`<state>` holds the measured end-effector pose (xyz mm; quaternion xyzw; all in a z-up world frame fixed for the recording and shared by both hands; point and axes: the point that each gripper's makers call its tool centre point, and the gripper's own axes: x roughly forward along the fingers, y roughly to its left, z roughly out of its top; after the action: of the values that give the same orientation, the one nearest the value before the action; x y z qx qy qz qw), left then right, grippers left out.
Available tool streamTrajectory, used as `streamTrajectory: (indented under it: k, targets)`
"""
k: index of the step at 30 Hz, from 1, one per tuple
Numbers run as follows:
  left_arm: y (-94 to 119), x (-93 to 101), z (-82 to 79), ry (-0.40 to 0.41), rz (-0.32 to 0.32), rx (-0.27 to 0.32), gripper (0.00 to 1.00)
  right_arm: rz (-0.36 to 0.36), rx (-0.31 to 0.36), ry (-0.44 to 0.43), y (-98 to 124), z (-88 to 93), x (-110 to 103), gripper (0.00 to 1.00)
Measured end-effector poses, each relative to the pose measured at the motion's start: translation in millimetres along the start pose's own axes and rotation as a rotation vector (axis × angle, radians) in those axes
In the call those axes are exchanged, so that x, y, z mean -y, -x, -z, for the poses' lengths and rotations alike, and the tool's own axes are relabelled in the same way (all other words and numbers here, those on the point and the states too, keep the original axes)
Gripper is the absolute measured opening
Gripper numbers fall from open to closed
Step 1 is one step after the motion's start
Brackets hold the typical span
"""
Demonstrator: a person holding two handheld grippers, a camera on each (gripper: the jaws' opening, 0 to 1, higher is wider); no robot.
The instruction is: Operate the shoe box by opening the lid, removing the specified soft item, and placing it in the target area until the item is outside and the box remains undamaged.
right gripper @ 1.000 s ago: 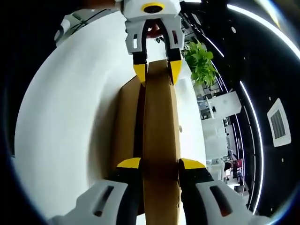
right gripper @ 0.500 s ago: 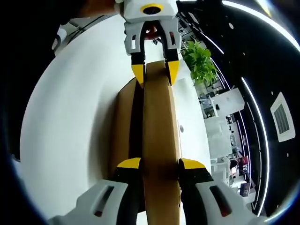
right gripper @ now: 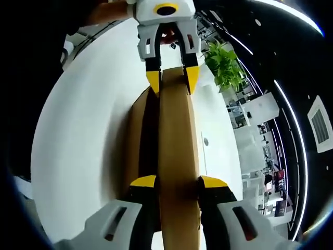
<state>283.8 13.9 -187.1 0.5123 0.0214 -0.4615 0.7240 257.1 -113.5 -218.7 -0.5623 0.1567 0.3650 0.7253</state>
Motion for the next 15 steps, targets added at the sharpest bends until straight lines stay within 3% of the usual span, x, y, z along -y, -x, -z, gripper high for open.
streamTrajectory:
  k: [4,6,15]
  targets:
    - [-1.1,-4.6,0.0,0.012,0.021,0.010,0.31,-0.016,0.000,-0.008,-0.8,0.4,-5.8,0.29]
    - [-1.4,-6.1,-0.3,0.018,0.030,0.015,0.31,-0.027,0.003,-0.014,7.3,-9.2,29.5,0.29]
    - [-2.6,-9.4,-0.2,0.028,0.044,0.012,0.31,-0.064,0.000,-0.018,7.3,-10.6,40.9,0.29]
